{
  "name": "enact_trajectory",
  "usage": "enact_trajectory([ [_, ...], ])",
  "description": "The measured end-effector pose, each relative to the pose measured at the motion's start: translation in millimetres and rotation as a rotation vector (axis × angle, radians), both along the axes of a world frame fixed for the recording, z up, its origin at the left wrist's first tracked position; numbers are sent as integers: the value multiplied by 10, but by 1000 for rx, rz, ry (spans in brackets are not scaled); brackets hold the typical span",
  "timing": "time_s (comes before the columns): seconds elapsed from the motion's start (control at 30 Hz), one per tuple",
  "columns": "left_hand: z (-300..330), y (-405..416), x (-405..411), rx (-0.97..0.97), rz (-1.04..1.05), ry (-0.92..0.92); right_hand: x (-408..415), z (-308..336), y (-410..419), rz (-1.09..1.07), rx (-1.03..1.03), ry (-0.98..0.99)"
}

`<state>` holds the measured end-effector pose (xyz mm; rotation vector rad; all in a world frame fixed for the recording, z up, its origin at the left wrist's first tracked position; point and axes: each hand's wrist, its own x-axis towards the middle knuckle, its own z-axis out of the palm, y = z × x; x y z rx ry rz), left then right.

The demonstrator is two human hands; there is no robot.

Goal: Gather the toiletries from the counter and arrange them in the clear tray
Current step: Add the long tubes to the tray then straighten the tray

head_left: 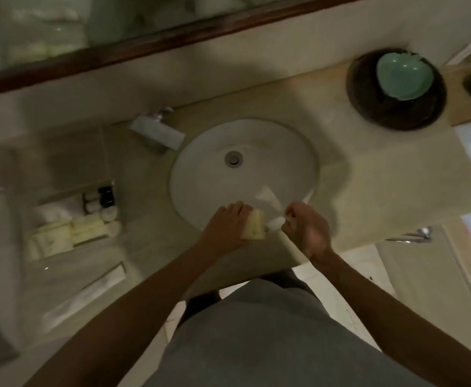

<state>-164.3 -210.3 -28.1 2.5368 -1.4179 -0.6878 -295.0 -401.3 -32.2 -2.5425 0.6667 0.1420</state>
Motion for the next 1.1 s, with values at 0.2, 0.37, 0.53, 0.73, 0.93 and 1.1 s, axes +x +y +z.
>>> enact_trajectory([
  [0.2,153,2084,869,1,376,-58,841,31,1567,138,37,-39],
  [0.37,216,3239,1302,75,449,-134,1182,114,2502,202,55,-42],
  [0.53,179,3454,1461,61,339,-124,1244,176,2831,251,14,-83],
  [0.73,91,3423,1498,27,274,-113,1287,228,2891,267,-38,-71],
  [0.93,63,3648,1550,-5,356,-153,1438,309,2944,265,-37,-72],
  [1.1,112,4058,1591,-211,716,-137,1908,427,3366,402,23,-65],
])
